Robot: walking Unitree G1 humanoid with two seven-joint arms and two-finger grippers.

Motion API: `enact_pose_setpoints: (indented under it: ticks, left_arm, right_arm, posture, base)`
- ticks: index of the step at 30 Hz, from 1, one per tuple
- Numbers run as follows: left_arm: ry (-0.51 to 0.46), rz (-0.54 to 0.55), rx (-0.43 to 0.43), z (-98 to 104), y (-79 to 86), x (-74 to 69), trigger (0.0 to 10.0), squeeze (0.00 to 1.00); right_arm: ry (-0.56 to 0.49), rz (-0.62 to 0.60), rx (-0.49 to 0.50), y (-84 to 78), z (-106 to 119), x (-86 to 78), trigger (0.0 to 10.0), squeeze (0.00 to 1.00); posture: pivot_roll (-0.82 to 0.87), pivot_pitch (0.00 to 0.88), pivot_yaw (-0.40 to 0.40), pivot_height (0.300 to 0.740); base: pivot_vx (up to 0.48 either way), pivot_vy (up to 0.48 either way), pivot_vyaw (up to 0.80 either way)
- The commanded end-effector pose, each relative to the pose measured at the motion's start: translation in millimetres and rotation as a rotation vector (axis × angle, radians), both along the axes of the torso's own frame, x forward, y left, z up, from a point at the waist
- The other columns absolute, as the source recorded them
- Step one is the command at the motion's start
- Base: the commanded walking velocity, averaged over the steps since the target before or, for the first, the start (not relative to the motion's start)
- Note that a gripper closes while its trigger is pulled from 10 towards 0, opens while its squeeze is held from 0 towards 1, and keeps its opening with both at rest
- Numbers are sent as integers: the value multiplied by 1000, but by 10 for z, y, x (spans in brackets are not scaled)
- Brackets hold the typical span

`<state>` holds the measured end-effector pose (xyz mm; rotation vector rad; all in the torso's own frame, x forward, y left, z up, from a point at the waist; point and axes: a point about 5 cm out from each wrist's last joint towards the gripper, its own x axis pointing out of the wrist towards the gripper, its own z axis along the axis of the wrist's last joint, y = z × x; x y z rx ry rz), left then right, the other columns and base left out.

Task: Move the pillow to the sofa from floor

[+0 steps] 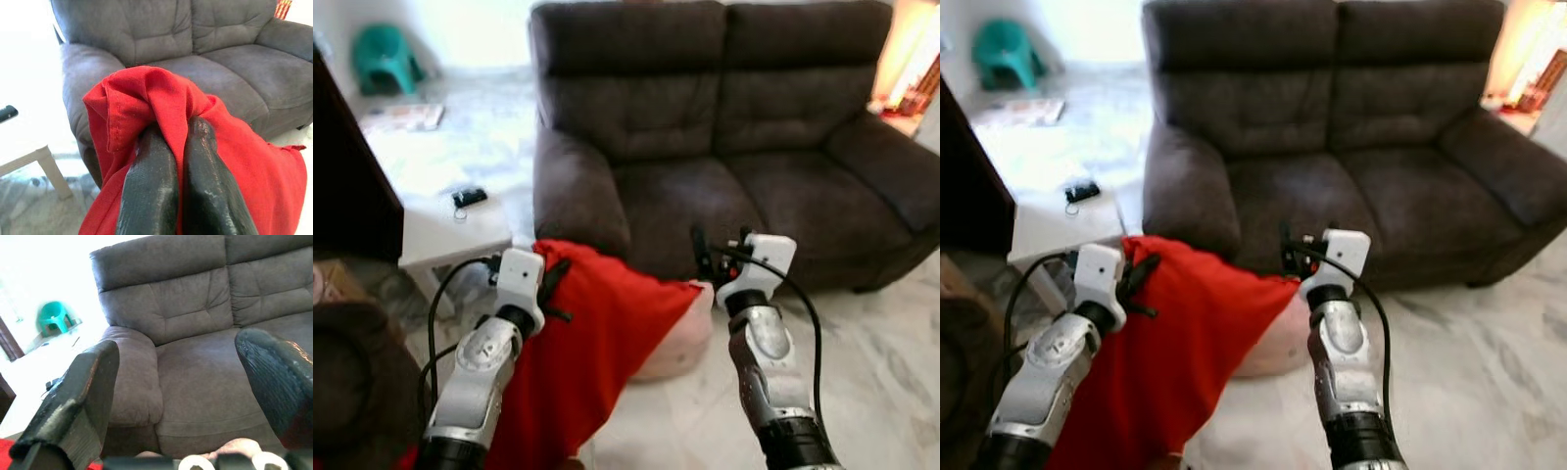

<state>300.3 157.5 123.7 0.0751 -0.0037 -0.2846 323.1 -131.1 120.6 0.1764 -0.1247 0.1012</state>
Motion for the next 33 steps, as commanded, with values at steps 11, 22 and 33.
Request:
enact_pose_setpoints:
  ticks: [11, 22, 33]
  left_arm:
    - [-158, -145, -226, 485, -267, 45, 10000, 0]
    - [-86, -520, -295, 673, -608, -83, 10000, 0]
    - [2, -623, -252, 579, -707, -132, 10000, 0]
  right_arm:
    - [-5, 3, -15, -74, 36, 34, 10000, 0]
    - [-42, -123, -130, -525, 286, 209, 10000, 0]
    - [-79, -23, -144, -556, 535, 293, 10000, 0]
  posture:
    - [179, 0, -82, 740]
    - [165, 0, -66, 740]
    - [148, 0, -53, 740]
  base:
    - [0, 0, 0]
    - [0, 0, 0]
    - [0, 0, 0]
